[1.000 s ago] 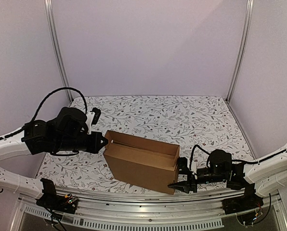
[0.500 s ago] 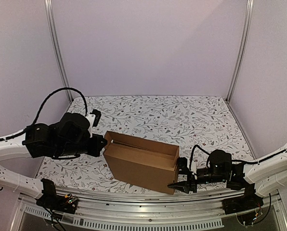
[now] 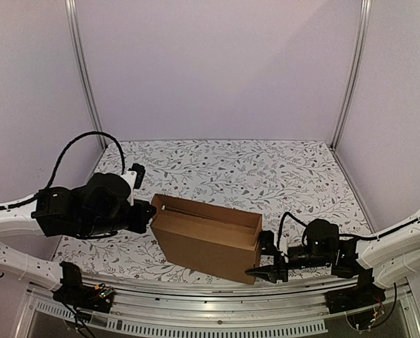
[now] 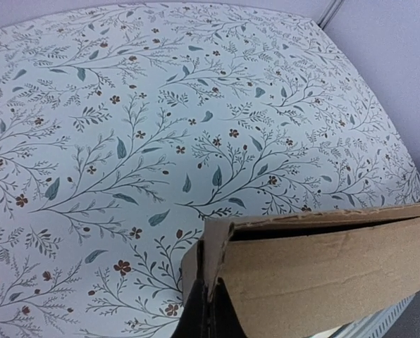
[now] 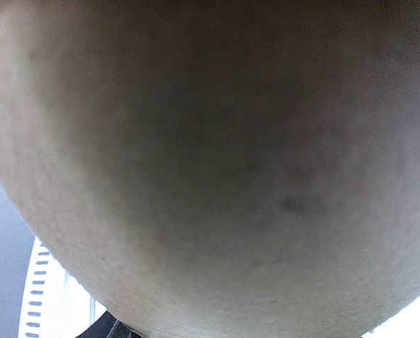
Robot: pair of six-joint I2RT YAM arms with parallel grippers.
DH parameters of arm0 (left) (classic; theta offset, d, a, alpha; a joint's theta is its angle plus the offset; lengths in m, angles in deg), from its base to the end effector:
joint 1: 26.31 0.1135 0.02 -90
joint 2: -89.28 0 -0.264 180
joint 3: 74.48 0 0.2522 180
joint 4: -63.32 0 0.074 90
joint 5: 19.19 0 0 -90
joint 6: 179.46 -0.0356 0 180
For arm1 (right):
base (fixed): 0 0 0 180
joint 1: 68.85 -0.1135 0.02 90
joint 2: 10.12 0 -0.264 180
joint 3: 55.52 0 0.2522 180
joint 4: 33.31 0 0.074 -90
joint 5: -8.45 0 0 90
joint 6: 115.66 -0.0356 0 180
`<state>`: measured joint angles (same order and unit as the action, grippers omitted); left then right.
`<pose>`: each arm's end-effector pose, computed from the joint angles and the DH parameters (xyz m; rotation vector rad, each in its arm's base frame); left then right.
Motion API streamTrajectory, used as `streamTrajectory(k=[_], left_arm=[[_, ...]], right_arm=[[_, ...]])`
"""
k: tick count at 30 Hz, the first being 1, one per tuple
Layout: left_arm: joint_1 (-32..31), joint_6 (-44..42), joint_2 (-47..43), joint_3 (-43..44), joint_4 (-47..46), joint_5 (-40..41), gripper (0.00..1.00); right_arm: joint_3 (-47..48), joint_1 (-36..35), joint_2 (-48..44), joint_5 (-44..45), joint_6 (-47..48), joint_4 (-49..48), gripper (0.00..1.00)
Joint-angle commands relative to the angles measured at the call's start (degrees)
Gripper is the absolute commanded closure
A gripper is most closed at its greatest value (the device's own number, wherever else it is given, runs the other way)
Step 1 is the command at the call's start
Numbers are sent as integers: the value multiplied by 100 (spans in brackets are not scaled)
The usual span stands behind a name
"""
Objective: Fold the paper box
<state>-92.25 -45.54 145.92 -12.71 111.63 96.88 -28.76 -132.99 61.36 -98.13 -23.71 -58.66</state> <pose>0.0972 -0.1793 0.2840 0.2102 2.2720 -0.5025 0.0857 0.2000 0.1505 -1.2734 1.5760 0.9889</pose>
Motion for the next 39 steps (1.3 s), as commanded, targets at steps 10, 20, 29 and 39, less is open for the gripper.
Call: streamTrajectory(k=[10,20,29,39], left_arm=[[-615,593,410,-443,1019,343,100],[-1374,1278,931,-393,1310,682,100],[-1487,1391,1052,-264,1167,793,100],[-1490,1519,1589,-8,1047,914,100]], right_arm=[[-7,-59,59,153,-33,22,69],[-25,-55,-1,269,-136,35,67],[133,-60,-416,508,-518,508,31],[307,-55,-2741,1040,-675,2988,1]])
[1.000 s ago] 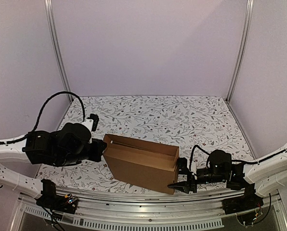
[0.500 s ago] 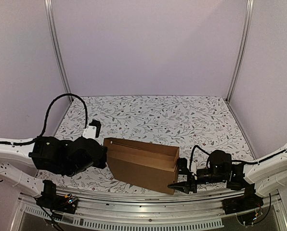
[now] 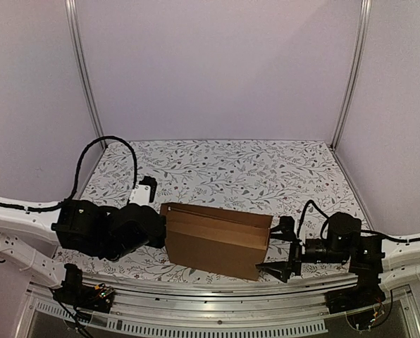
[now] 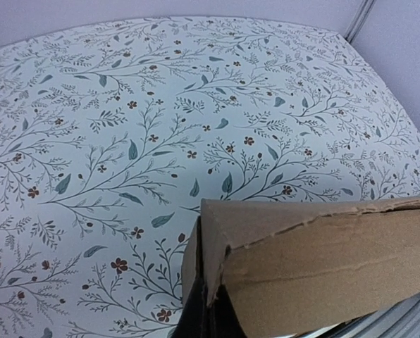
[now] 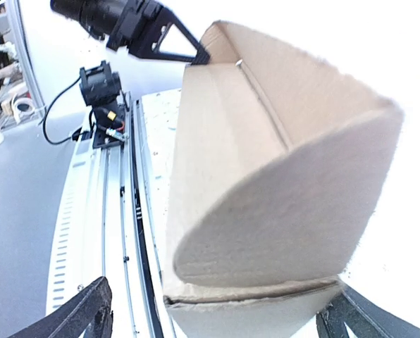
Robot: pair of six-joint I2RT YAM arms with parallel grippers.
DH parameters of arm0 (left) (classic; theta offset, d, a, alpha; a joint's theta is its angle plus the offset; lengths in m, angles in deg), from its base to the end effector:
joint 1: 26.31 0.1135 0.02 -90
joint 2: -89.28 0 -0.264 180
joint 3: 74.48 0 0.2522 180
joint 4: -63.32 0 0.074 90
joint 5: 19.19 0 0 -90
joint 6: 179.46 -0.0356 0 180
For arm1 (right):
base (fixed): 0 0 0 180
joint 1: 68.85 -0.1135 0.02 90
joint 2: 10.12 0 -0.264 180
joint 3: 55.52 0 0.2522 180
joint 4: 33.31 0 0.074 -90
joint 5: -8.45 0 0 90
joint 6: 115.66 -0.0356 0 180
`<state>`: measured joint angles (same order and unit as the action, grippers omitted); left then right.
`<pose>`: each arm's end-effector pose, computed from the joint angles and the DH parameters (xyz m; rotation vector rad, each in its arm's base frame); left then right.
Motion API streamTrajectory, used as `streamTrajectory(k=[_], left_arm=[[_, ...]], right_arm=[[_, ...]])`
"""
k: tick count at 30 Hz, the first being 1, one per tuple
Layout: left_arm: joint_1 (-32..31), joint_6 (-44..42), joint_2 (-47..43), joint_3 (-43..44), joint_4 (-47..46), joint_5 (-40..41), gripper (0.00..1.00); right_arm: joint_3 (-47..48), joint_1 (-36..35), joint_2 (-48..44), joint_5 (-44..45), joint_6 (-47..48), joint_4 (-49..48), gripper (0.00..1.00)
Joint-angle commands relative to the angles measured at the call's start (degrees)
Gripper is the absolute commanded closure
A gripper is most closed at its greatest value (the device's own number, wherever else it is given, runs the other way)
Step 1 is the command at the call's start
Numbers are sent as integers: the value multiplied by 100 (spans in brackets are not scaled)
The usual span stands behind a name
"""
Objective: Fold the paper box
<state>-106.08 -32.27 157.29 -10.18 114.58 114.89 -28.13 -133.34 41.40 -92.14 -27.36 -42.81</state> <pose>0.0652 -0.2219 0.2604 0.1551 2.2127 -0.3192 0.0765 0.1755 0.1895 -1.1239 1.5763 0.9644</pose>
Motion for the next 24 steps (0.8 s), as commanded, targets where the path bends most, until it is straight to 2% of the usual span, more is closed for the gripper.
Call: streamTrajectory(k=[1,4,9,14,19,24], left_arm=[[-106,226,502,-238,723,-882,100],[-101,382,657,-145,698,-857,100],[-130,656,953,52,767,-832,100],[-145,830,1123,167,837,-814,100],[-162,946,1151,218,945,-766,100],[-163,901,1137,221,960,-734,100]], right_arm=[[296,-13,-1009,632,-500,1650,1],[489,-16,-1690,1635,-1501,2628,1],[1148,-14,-2150,1400,-1840,3305,1],[2212,-23,-1499,2055,-2140,4358,13],[3024,-30,-750,2142,-2398,4820,32],[3337,-58,-289,2182,-2226,5103,40]])
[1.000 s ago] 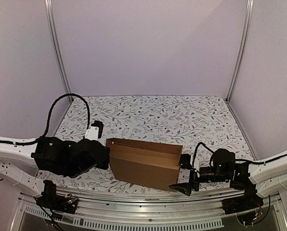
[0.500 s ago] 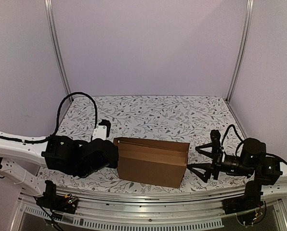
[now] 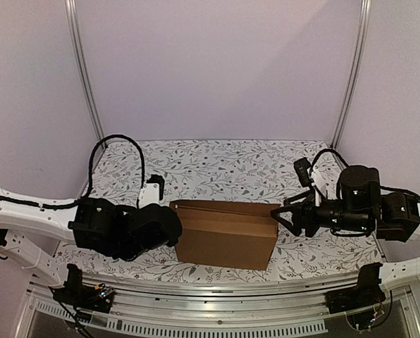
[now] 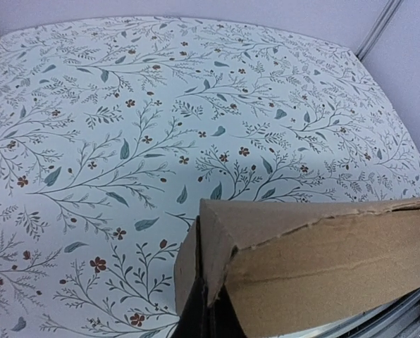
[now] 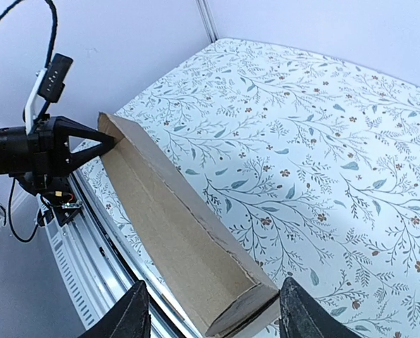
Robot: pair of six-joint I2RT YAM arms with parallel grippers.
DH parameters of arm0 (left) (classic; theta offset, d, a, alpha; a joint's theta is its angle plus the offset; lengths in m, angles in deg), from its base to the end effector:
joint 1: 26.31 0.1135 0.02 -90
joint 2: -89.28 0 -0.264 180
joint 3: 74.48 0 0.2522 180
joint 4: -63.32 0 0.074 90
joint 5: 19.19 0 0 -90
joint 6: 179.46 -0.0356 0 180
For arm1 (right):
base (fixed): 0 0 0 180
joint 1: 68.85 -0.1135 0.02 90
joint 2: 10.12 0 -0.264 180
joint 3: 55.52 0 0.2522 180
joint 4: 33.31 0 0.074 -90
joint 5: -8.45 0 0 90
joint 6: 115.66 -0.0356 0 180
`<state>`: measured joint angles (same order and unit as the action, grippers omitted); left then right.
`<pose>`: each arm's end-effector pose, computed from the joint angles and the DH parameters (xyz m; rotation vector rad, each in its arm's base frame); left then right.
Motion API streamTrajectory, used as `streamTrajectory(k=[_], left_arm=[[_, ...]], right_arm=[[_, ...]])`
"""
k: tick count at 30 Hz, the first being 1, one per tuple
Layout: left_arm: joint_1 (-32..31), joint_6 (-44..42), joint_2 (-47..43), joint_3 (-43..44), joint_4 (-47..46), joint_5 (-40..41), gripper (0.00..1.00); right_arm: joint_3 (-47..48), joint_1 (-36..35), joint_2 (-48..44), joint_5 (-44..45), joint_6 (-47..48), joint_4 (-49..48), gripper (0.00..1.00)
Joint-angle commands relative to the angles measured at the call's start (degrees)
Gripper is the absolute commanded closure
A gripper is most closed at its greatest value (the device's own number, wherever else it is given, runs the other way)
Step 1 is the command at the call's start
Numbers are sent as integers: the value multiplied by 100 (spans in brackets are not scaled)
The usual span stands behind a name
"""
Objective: Fold the paper box
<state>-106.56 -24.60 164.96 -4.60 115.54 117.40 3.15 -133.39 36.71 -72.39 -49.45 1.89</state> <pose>0.0691 -0.2497 0.2603 0.0255 2.2110 -0.3167 0.0853 0.1659 0.3145 -0.6184 1.9780 0.8289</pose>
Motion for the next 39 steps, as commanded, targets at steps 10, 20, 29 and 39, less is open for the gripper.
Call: streamTrajectory(k=[10,20,29,39], left_arm=[[-115,57,384,-334,863,-959,100],[-114,11,438,-282,863,-963,100],[-114,-8,487,-259,860,-985,100],[-135,-9,500,-250,864,-985,100]], right_arm=[[335,-54,484,309,74,929,55],[300,-59,442,281,138,1054,64],[313,-68,391,414,160,1187,70],[317,-70,362,482,174,1216,74]])
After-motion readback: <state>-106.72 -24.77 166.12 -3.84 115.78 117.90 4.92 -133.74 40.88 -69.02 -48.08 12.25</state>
